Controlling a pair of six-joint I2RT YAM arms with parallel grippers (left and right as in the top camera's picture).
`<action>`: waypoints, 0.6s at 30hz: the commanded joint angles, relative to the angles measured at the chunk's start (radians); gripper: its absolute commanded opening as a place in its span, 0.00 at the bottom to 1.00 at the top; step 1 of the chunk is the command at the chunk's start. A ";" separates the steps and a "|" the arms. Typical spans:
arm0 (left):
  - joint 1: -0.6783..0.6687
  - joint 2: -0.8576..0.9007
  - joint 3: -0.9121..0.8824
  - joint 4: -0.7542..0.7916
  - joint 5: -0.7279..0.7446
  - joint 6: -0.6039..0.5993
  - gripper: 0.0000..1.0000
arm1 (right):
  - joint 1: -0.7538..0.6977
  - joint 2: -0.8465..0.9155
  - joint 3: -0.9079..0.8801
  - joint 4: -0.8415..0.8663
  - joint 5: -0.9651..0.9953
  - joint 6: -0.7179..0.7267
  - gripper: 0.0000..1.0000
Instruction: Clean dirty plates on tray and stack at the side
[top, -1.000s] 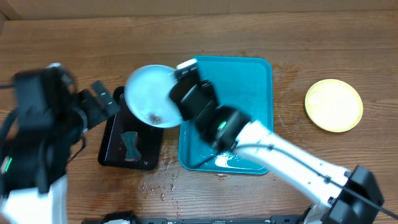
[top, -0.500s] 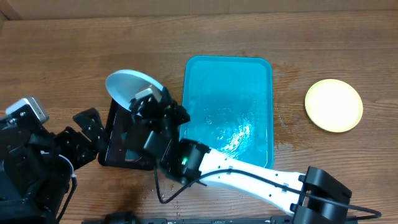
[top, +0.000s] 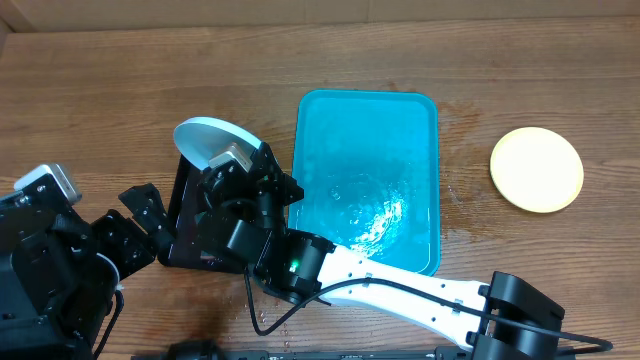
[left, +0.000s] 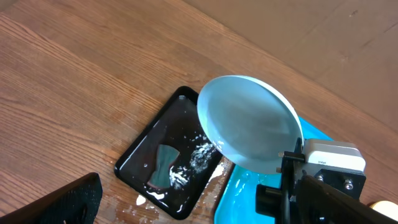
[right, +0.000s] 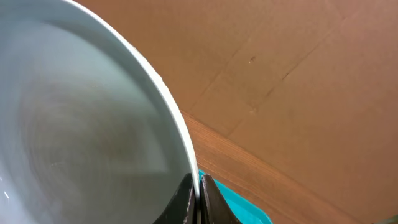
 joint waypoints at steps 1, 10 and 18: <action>0.006 0.001 0.012 0.001 -0.018 -0.002 1.00 | -0.002 -0.021 0.013 0.010 0.027 0.000 0.04; 0.006 0.001 0.012 0.001 -0.018 -0.002 1.00 | -0.065 -0.021 0.014 -0.051 -0.060 0.216 0.04; 0.006 0.001 0.012 0.001 -0.018 -0.002 1.00 | -0.407 -0.267 0.076 -0.451 -0.971 0.526 0.04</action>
